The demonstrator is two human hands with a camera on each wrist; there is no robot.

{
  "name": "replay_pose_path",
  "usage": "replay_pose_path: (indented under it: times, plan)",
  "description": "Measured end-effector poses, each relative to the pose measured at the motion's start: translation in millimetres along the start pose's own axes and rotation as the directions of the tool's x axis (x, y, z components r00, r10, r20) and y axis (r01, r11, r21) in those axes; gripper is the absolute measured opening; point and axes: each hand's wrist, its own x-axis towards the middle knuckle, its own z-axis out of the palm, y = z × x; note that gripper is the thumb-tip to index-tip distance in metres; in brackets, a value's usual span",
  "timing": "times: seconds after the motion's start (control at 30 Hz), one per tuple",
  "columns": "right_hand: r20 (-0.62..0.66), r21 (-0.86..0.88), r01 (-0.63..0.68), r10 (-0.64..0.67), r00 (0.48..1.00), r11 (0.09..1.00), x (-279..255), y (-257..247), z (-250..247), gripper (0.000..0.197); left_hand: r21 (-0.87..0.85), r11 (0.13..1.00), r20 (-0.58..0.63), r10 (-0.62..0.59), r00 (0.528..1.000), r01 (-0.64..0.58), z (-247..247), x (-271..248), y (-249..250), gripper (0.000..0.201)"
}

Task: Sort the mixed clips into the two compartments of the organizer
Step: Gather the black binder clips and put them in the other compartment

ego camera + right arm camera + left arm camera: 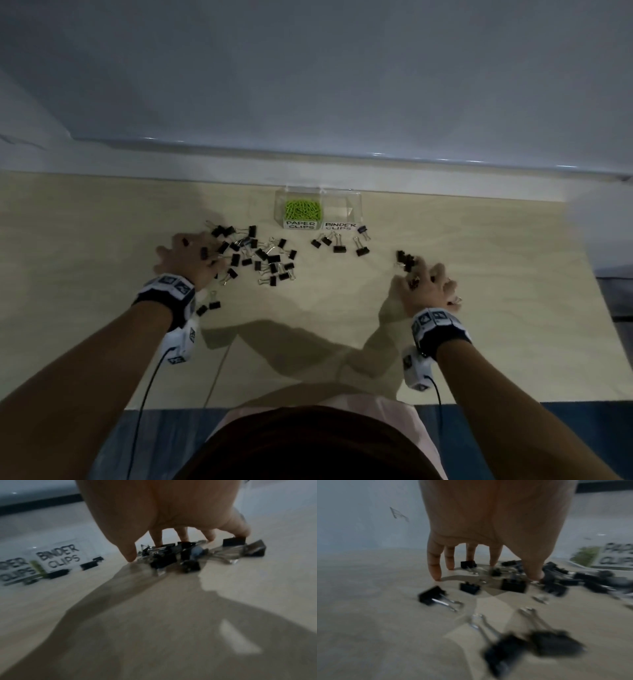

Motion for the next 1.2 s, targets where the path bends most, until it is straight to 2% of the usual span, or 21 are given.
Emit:
replay_pose_path:
  times: [0.07,0.13,0.2,0.3,0.37,0.43,0.53,0.6,0.67,0.77,0.83,0.97,1.07,1.2]
  plan:
    - [-0.005,-0.016,0.016,-0.016,1.000,1.000,-11.8,-13.6,12.3,0.065,-0.044,0.999,-0.067,-0.004,0.998,0.001,11.2,-15.2,21.3,0.067]
    - [0.011,-0.024,0.059,-0.059,0.998,0.998,-24.2,-34.1,22.6,0.067,-0.043,0.997,-0.122,0.051,0.991,-0.057,17.9,-36.6,47.1,0.058]
    - [0.021,-0.039,0.174,-0.173,0.985,0.984,-35.1,-50.6,30.6,0.067,-0.043,0.992,-0.114,0.115,0.987,-0.120,26.6,-48.9,64.2,0.058]
    - [0.051,0.000,0.393,-0.393,0.918,0.919,-47.3,-56.4,29.2,0.064,-0.097,0.971,-0.093,0.208,0.974,-0.216,29.8,-61.2,71.9,0.055]
    - [-0.004,-0.004,0.416,-0.416,0.910,0.910,-49.5,-41.4,20.3,0.063,-0.087,0.969,-0.124,0.221,0.967,-0.233,26.6,-68.6,60.9,0.056]
    - [-0.121,-0.027,0.302,-0.303,0.945,0.953,-47.8,-12.5,10.3,0.059,-0.075,0.979,-0.177,0.173,0.969,-0.189,21.2,-76.0,35.5,0.058]
    - [-0.258,0.070,0.041,-0.021,0.966,0.997,-46.8,40.6,-0.2,0.051,-0.091,0.995,-0.181,0.016,0.983,-0.033,18.9,-82.3,-12.8,0.075]
    - [-0.212,0.134,-0.076,0.103,0.972,0.988,-49.0,65.7,-1.4,0.052,-0.076,0.996,-0.091,-0.049,0.995,0.043,26.1,-83.0,-37.6,0.094]
    - [-0.142,0.181,-0.114,0.141,0.980,0.977,-49.2,75.0,4.0,0.046,-0.036,0.999,-0.027,-0.031,0.999,0.030,35.6,-86.3,-43.3,0.104]
    - [-0.143,0.049,0.010,-0.003,0.990,0.999,-57.9,60.4,15.0,0.034,-0.167,0.986,-0.045,0.010,0.999,-0.017,50.1,-96.1,-23.6,0.084]
    - [-0.145,0.130,0.055,-0.036,0.989,0.990,-65.8,41.8,20.3,0.032,-0.254,0.965,-0.072,0.053,0.996,-0.070,54.2,-102.8,-3.1,0.066]
    - [-0.124,0.190,0.243,-0.222,0.967,0.951,-73.4,7.5,33.3,0.023,-0.288,0.942,-0.100,0.153,0.983,-0.175,57.0,-110.0,26.1,0.033]
    - [-0.113,0.206,0.324,-0.307,0.945,0.923,-74.7,-10.9,35.0,0.021,-0.289,0.921,-0.104,0.239,0.965,-0.260,59.2,-112.2,42.7,0.025]
    - [-0.097,0.190,0.354,-0.341,0.935,0.916,-73.8,-10.5,27.8,0.018,-0.241,0.911,-0.115,0.314,0.942,-0.334,58.8,-112.6,52.3,0.024]
